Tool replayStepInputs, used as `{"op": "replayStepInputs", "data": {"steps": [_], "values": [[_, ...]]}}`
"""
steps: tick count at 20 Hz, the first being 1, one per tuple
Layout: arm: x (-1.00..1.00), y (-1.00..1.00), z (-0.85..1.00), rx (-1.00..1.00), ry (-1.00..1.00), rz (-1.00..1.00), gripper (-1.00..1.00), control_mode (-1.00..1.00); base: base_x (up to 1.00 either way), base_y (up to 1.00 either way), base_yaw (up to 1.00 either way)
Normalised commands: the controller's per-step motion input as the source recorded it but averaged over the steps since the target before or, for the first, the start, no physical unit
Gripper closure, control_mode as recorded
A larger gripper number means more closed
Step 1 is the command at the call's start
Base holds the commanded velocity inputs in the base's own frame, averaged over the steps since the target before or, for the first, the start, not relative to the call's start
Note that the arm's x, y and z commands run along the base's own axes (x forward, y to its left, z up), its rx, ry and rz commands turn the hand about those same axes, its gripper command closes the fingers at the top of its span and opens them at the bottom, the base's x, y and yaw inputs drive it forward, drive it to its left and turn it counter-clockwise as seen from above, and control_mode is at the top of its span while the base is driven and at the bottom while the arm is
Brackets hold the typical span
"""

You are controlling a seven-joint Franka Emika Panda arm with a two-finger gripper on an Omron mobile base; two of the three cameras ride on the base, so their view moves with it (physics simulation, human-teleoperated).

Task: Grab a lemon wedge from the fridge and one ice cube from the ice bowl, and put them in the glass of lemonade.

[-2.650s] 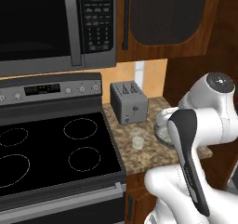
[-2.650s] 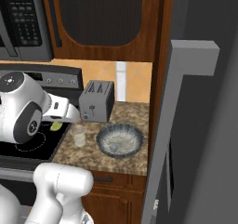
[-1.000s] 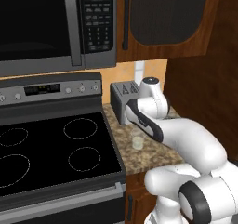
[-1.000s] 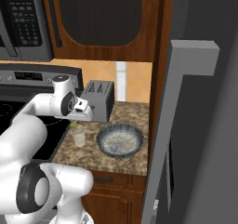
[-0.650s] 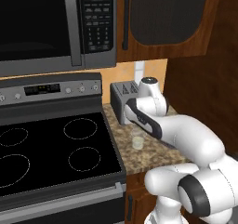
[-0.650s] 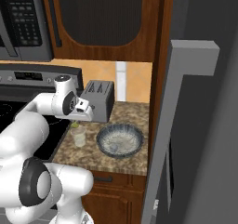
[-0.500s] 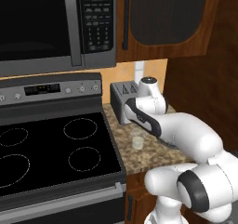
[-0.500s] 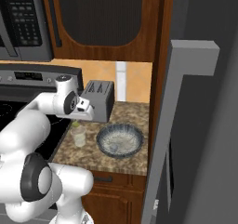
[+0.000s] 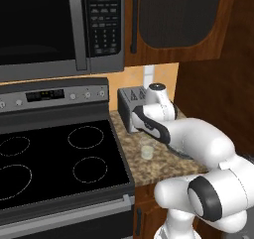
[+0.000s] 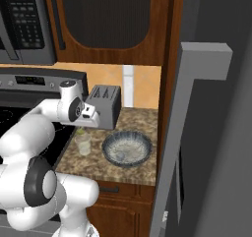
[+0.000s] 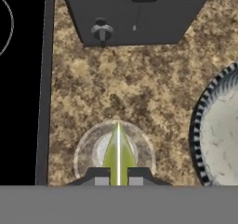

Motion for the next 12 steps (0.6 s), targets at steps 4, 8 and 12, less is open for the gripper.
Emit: {"op": "replayStepInputs", "data": {"steps": [4,8,12], "values": [[0.04,0.01,-0.27,0.0,-0.04,0.0,1.0,-1.0,0.0,0.0,0.0],[0.05,0.0,-0.14,0.0,-0.03,0.0,1.0,-1.0,0.0,0.0,0.0],[0.18,0.0,0.0,0.0,0.0,0.0,1.0,-1.0,0.0,0.0,0.0]]}}
